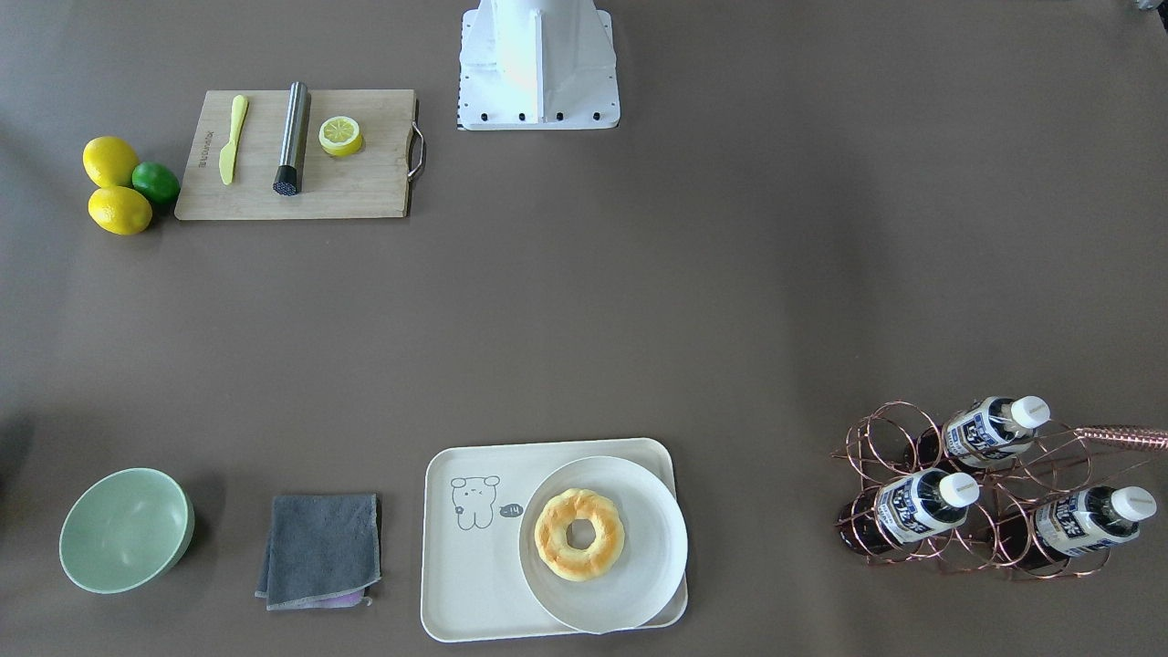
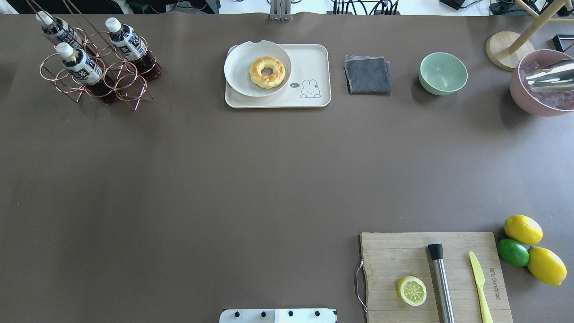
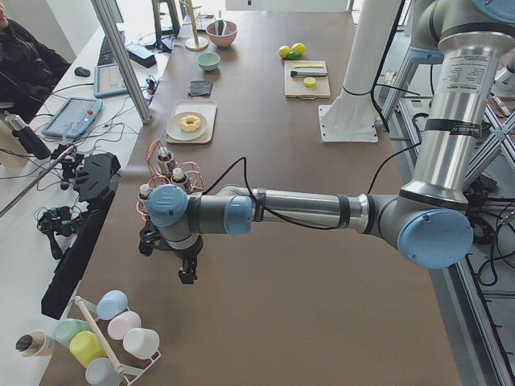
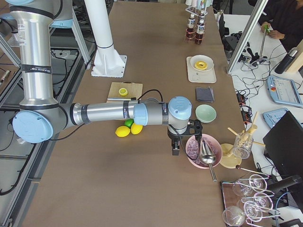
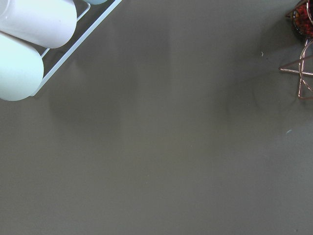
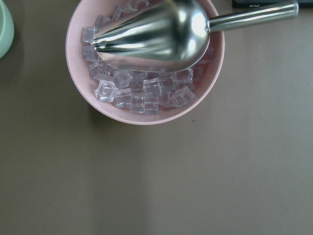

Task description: Place tea on tray

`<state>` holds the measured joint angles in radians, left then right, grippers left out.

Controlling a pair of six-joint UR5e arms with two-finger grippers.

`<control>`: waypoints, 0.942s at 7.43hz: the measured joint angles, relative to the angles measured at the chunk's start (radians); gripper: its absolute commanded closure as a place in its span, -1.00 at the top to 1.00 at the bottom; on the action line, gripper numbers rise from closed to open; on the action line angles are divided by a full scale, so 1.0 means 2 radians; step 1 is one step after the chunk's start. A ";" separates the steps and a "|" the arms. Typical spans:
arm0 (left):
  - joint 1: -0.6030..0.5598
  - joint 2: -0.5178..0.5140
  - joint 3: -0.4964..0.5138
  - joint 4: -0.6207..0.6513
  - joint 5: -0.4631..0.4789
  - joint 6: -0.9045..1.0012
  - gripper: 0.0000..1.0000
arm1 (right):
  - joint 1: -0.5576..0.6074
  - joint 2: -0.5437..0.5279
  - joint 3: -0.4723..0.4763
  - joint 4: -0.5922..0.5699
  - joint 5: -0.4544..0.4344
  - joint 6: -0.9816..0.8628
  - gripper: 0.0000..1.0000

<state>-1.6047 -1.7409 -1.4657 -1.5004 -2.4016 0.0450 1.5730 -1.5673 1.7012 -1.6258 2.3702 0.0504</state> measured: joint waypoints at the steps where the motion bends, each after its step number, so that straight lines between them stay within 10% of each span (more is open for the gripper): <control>1: 0.000 0.000 -0.001 0.000 0.000 0.000 0.96 | 0.000 0.000 0.000 0.000 0.000 0.000 1.00; 7: -0.001 0.003 -0.006 0.000 0.000 0.000 0.96 | 0.001 -0.003 -0.002 0.002 0.000 -0.006 1.00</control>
<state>-1.6072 -1.7353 -1.4787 -1.5002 -2.4007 0.0444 1.5753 -1.5724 1.6974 -1.6216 2.3699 0.0394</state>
